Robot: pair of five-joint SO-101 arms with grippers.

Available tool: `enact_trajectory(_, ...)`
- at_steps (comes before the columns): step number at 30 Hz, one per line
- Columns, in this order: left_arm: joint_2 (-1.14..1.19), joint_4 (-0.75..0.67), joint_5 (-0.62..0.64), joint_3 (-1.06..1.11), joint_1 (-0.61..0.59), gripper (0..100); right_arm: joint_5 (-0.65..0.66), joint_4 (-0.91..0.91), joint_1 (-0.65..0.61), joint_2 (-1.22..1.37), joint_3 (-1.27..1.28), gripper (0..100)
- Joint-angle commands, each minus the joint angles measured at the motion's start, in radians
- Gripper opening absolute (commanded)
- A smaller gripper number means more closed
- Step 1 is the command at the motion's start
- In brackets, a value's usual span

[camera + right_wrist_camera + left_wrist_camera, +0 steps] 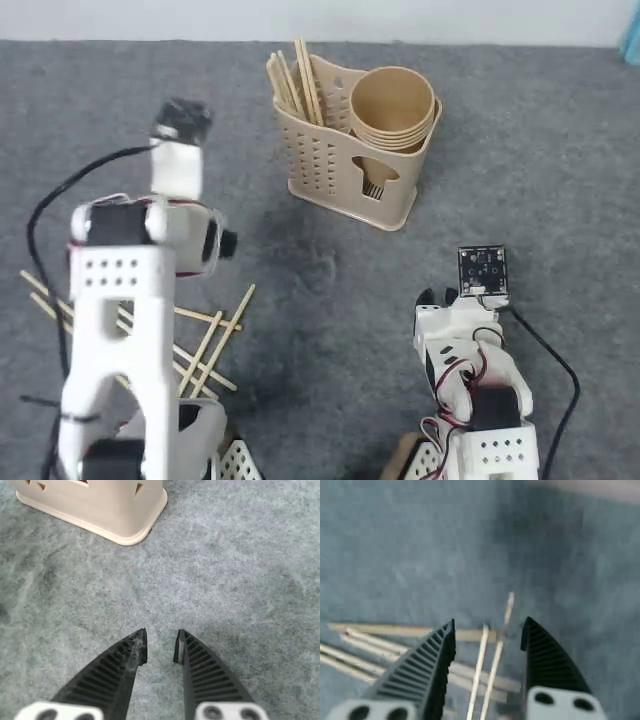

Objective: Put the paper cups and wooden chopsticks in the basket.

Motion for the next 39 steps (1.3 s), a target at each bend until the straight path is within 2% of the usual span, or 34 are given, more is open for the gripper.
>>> enact_trajectory(1,0.103,0.107,-0.118,-0.042,-0.008,20,0.023,-0.019,0.013,-0.024,0.014,9.7)
enact_trajectory(6,0.218,0.129,-0.249,0.039,-0.015,20,0.023,-0.019,0.013,-0.024,0.014,9.7)
enact_trajectory(15,0.229,-0.232,-0.269,0.386,-0.021,20,0.023,-0.022,0.013,-0.024,0.014,9.7)
enact_trajectory(20,0.229,-0.336,-0.267,0.489,-0.029,20,0.023,-0.022,0.013,-0.024,0.014,9.7)
enact_trajectory(27,0.239,-0.463,-0.267,0.539,-0.138,20,0.023,-0.022,0.013,-0.024,0.014,9.7)
enact_trajectory(30,0.239,-0.486,-0.267,0.576,-0.138,15,0.023,-0.022,0.013,-0.024,0.014,9.7)
enact_trajectory(34,0.236,-0.528,-0.269,0.613,-0.109,0,0.023,-0.021,0.013,-0.024,0.014,9.7)
enact_trajectory(39,0.23,-0.525,-0.265,0.619,-0.083,1,0.023,-0.019,0.015,-0.024,0.014,9.7)
